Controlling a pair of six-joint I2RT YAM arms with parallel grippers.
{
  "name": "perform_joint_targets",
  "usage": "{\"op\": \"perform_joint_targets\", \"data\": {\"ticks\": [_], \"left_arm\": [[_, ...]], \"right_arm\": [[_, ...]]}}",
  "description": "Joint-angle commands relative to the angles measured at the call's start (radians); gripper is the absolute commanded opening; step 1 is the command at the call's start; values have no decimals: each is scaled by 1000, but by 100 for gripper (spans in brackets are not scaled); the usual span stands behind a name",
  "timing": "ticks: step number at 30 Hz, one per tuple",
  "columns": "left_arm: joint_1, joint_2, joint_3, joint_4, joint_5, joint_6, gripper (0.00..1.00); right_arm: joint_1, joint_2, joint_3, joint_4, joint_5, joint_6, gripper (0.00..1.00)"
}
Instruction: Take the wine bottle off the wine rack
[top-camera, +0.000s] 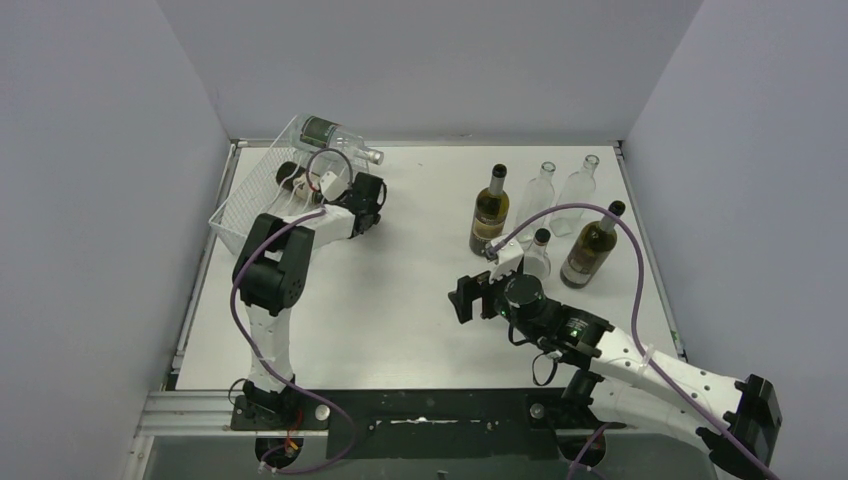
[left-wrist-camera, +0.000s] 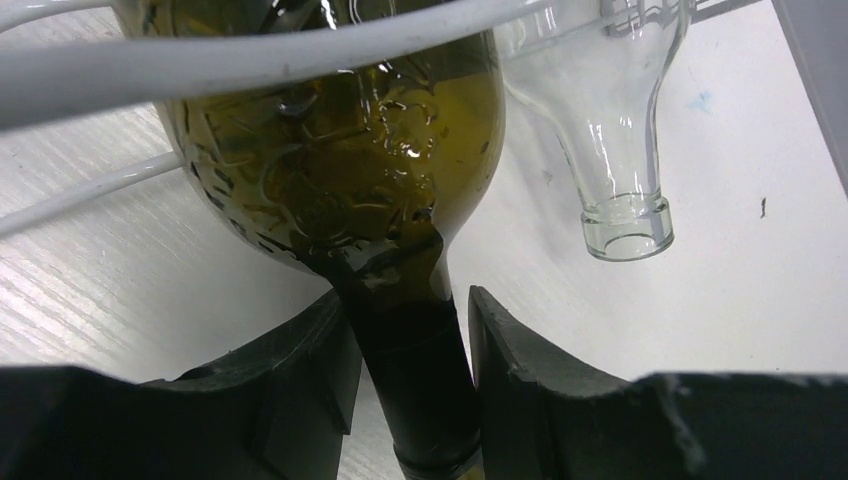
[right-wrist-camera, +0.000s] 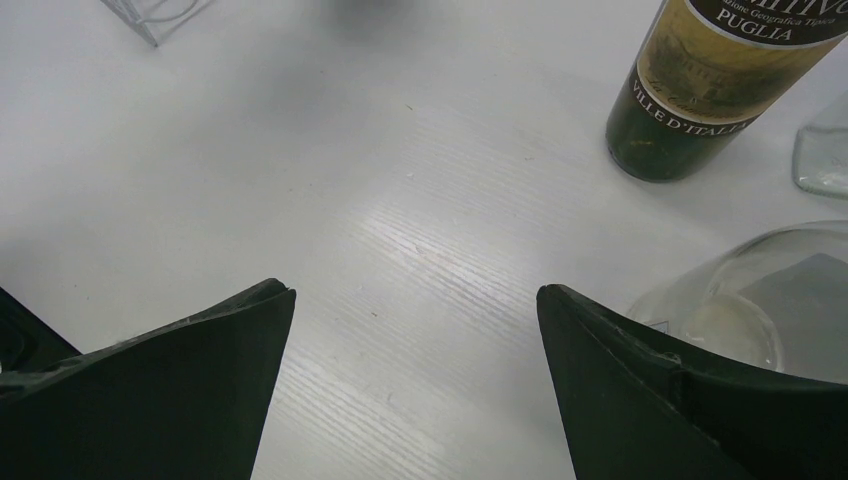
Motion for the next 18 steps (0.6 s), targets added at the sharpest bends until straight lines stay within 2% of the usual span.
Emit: {"op": "perform_joint_targets", "data": {"ticks": [1,6,9,18], "left_arm": [[-7,-58,1,95,-14,-71,21],[-29,-81,2,97,-46,-89,11],[-42,-106,0,90,-77,-97,0],[-95,-175,-44,68,-154,-166,0]], "right_arm": [[10,-3,2,63,-9,-14,98],[16,-28,8,37,-8,-8,98],[16,-58,8,23,3,-5,98],[18,-55,26,-7,25,-34,98]]}}
